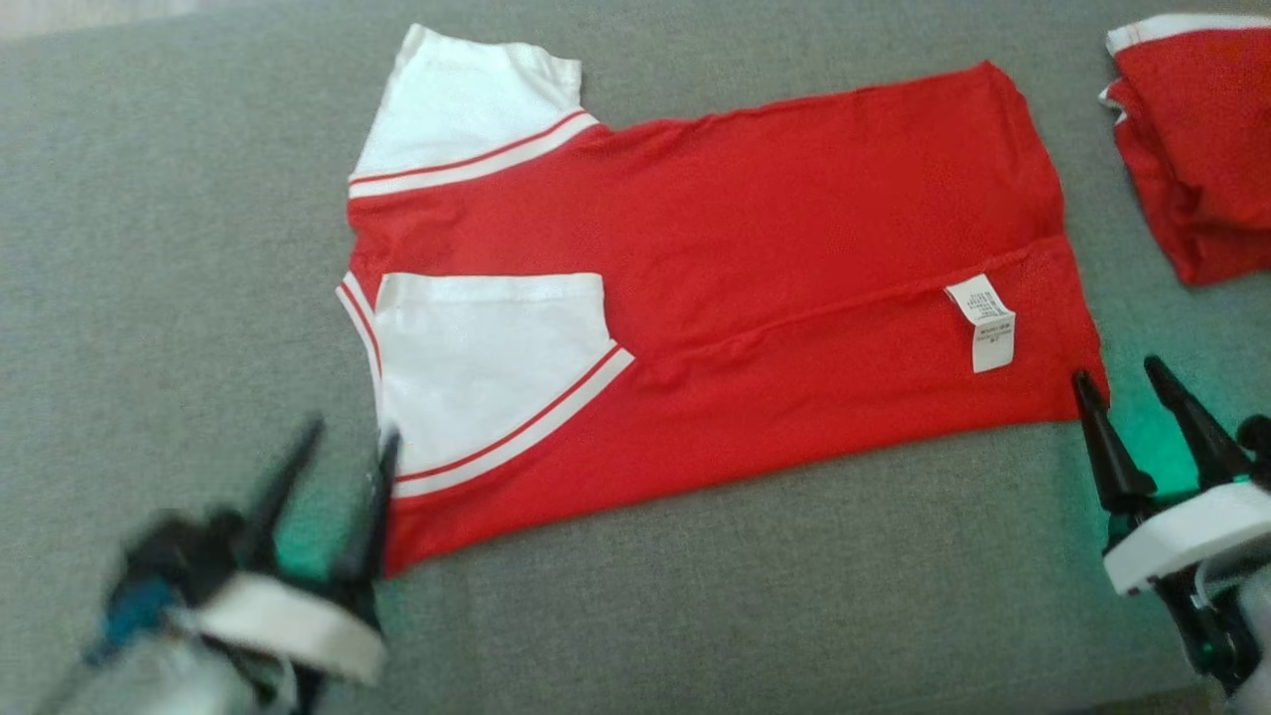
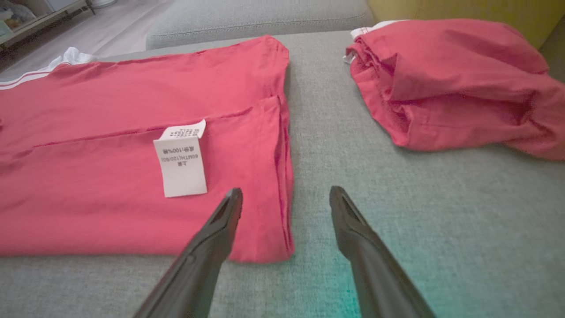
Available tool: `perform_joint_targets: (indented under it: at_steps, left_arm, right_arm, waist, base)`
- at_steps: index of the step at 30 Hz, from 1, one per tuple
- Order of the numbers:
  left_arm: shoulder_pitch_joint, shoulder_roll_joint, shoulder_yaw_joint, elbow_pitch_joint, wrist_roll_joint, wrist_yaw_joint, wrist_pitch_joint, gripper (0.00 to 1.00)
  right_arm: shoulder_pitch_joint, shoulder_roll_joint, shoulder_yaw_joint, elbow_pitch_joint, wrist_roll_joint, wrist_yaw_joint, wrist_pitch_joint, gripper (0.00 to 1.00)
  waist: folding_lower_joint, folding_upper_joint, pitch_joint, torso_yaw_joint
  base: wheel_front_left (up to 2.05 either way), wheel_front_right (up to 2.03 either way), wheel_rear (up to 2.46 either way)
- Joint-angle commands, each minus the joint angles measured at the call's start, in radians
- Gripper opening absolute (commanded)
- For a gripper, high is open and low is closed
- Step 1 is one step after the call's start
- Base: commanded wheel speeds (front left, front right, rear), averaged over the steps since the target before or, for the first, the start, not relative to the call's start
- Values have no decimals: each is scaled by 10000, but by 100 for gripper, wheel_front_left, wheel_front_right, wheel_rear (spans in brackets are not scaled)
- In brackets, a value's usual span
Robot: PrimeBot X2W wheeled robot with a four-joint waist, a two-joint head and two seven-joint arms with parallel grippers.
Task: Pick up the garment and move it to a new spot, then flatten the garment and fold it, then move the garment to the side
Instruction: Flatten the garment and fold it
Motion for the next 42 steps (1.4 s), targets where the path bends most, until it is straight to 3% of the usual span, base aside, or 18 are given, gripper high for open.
perform_joint_targets:
  at_steps: [1,6,10,13,22,30,37,38,40,42]
  left_arm:
    - [-1140,695,591,-452,253,-116,249,100]
    - [-3206,1544,736,-882,540,-758,1677,100]
    - [-5620,2081,719,-710,357,-1790,3679,100]
    - [-7312,2088,581,-43,-174,-2475,5328,100]
    - [-10599,1866,258,2700,-1438,-2865,9119,100]
    - [-11224,2508,171,4226,-1195,-2858,9885,100]
    - [-11105,2692,112,4528,-1352,-2885,10139,100]
    - [-11102,2725,108,4514,-1363,-2894,10141,97]
    - [-11109,2752,142,4472,-1395,-2910,10031,80]
    - [-11099,2751,129,4445,-1438,-2921,10036,81]
  right_arm:
    - [-22,-147,-22,-446,-223,65,-107,100]
    - [-198,87,-203,-1050,-633,65,16,100]
    - [-468,291,-252,-1610,-976,65,165,100]
    - [-713,416,-163,-1899,-1165,65,244,100]
    - [-1313,785,233,-2119,-1405,65,187,100]
    - [-1637,1096,633,-1783,-1375,65,-101,100]
    - [-1773,1138,701,-1485,-1335,65,-273,100]
    - [-1791,1136,707,-1454,-1333,65,-290,100]
    - [-1828,1126,721,-1395,-1347,65,-314,100]
    - [-1869,1109,737,-1340,-1356,65,-332,100]
  waist:
    - [0,0,279,-149]
    - [0,0,750,-363]
    - [0,0,1324,-678]
    - [0,0,1723,-957]
    - [0,0,2620,-1893]
    - [0,0,3049,-2571]
    - [0,0,3168,-2694]
    - [0,0,3179,-2702]
    - [0,0,3201,-2717]
    - [0,0,3217,-2728]
  base:
    - [0,0,0]
    - [0,0,0]
    - [0,0,0]
    - [0,0,0]
    - [0,0,0]
    - [0,0,0]
    - [0,0,0]
    - [0,0,0]
    - [0,0,0]
    - [0,0,0]
